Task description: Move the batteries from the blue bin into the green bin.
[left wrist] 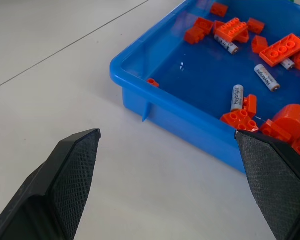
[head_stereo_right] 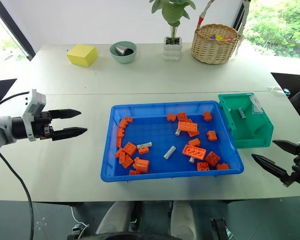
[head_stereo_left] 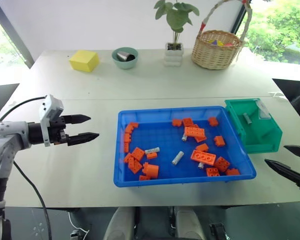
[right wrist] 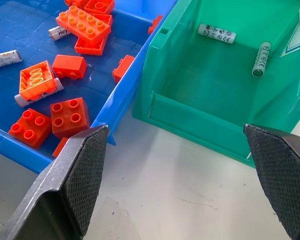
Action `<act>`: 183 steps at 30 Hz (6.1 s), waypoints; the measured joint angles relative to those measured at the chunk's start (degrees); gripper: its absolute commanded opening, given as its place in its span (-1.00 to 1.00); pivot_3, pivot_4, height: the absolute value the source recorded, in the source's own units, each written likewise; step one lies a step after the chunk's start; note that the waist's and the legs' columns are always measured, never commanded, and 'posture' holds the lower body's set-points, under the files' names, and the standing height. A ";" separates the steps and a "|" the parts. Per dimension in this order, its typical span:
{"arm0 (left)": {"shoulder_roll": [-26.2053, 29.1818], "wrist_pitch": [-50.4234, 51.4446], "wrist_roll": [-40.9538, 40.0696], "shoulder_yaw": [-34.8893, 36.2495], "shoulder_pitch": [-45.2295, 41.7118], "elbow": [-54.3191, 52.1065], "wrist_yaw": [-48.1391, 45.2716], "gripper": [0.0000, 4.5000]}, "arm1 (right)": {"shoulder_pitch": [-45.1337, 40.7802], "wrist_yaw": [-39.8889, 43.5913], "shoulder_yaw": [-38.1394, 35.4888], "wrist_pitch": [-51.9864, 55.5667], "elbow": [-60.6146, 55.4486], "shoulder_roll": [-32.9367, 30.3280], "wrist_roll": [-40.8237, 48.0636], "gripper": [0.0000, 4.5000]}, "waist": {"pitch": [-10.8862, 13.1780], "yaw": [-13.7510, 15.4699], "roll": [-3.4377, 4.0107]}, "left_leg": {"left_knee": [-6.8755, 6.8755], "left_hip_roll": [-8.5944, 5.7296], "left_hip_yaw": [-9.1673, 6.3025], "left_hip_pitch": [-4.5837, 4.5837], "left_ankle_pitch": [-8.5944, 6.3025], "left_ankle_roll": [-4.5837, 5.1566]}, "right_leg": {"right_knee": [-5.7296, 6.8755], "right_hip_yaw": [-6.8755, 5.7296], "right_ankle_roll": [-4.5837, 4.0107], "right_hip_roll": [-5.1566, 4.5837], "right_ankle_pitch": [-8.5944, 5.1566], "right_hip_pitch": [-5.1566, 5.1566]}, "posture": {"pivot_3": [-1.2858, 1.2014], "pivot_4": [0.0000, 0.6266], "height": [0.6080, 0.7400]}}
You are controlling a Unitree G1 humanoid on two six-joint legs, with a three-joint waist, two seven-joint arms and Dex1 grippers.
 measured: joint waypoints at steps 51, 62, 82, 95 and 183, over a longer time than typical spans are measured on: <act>3.60 9.36 -11.45 1.14 0.03 -16.48 -2.72 1.00 | -73.09 19.48 74.54 -25.13 38.12 15.22 -27.30 0.97 | 0.24 -0.70 -0.30 | 0.33 -0.05 0.25 0.01 0.03 -0.03 | 0.62 0.14 0.22 0.03 0.13 -0.23 | 0.03 -0.52 0.43; 3.59 10.05 -12.86 2.63 1.26 -18.20 -0.21 1.00 | -73.89 20.07 75.23 -33.90 44.90 21.52 -32.33 0.97 | 0.24 -1.76 -0.30 | 0.30 -0.04 0.14 0.07 0.12 -0.19 | 0.71 0.13 0.22 0.08 0.14 -0.23 | 0.03 -0.52 0.43; 3.45 9.73 -13.19 0.99 -3.35 -15.60 0.08 1.00 | -68.18 16.47 74.87 -31.00 39.76 25.49 -34.64 -0.75 | 0.24 -1.73 -0.30 | 0.28 -0.04 0.10 0.19 0.15 -0.24 | 0.78 0.14 0.22 0.11 0.14 -0.17 | 0.03 -0.52 0.43; 2.16 9.36 -12.74 -2.31 -5.41 -15.10 -1.22 1.00 | -68.89 14.99 63.85 -9.92 19.39 17.30 -26.36 -0.96 | 0.25 -1.32 -0.29 | 0.28 -0.06 0.08 0.15 0.15 -0.23 | 0.77 0.13 0.22 0.06 0.13 -0.17 | 0.03 -0.52 0.43; -3.13 8.82 -13.14 -7.10 -9.01 -16.82 0.64 1.00 | -66.86 8.89 51.09 0.15 15.45 2.32 -28.24 -0.98 | 0.33 0.07 -0.42 | 0.33 -0.09 0.14 0.08 0.12 -0.17 | 0.62 0.15 0.21 0.02 0.10 -0.13 | 0.03 -0.52 0.43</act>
